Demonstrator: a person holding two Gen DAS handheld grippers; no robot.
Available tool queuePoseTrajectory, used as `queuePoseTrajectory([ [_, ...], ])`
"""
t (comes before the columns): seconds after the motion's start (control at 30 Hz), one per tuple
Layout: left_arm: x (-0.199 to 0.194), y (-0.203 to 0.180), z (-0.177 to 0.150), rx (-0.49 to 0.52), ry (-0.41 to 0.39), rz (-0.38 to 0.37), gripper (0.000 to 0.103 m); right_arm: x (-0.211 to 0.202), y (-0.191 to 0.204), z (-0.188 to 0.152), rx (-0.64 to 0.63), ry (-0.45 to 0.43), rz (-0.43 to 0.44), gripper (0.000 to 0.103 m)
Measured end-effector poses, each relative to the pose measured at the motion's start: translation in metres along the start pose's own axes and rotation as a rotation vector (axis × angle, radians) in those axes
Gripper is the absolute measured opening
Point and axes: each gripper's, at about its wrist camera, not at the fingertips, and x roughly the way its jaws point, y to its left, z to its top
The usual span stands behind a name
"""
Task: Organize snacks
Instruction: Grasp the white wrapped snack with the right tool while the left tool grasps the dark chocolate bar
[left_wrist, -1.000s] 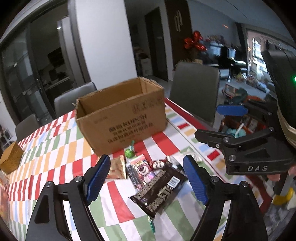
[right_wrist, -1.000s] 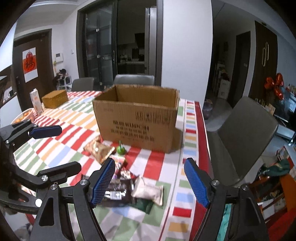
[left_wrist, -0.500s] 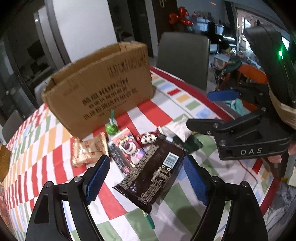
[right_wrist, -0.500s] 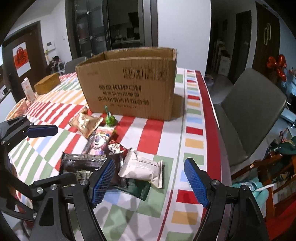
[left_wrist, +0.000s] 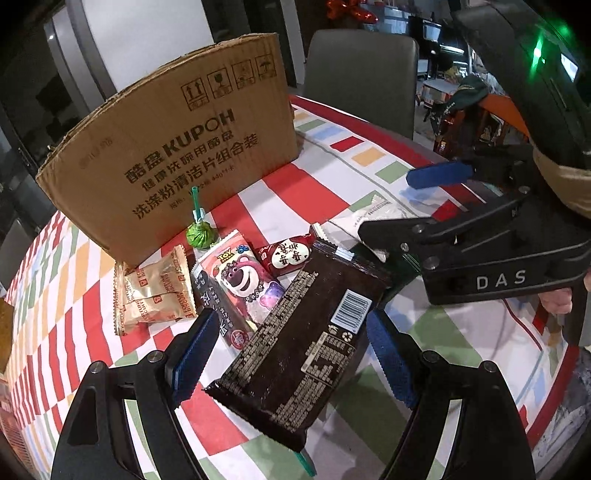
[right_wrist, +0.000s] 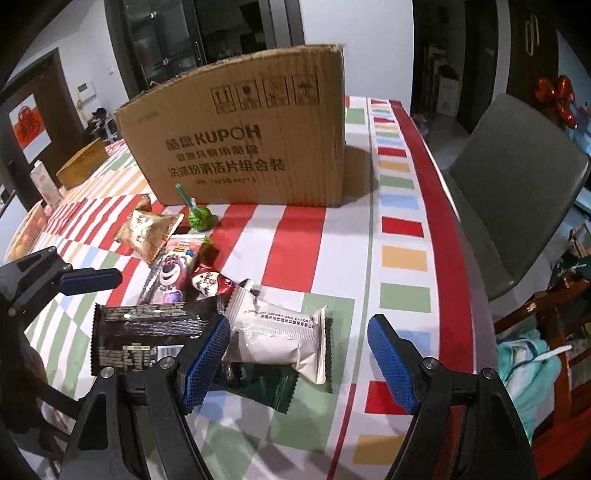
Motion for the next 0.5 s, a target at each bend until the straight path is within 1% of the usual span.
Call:
queuePoseTrajectory([
  [0.13, 0.007, 0.003, 0.001, -0.028, 0.010, -0.021, 0.082, 0.009, -0.005, -0.002, 0.030, 0.026, 0.016, 0.078],
  [0.27, 0.012, -0.001, -0.001, -0.029, 0.019, -0.033, 0.082, 0.016, -0.008, -0.005, 0.047, 0.042, 0.027, 0.076],
  [0.43, 0.020, -0.006, -0.005, -0.024, 0.033, -0.028, 0.081, 0.019, -0.007, -0.007, 0.042, 0.051, 0.036, 0.058],
  [0.5, 0.020, -0.006, -0.007, -0.036, 0.030, -0.043, 0.073, 0.019, -0.006, -0.008, 0.033, 0.050, 0.034, 0.053],
])
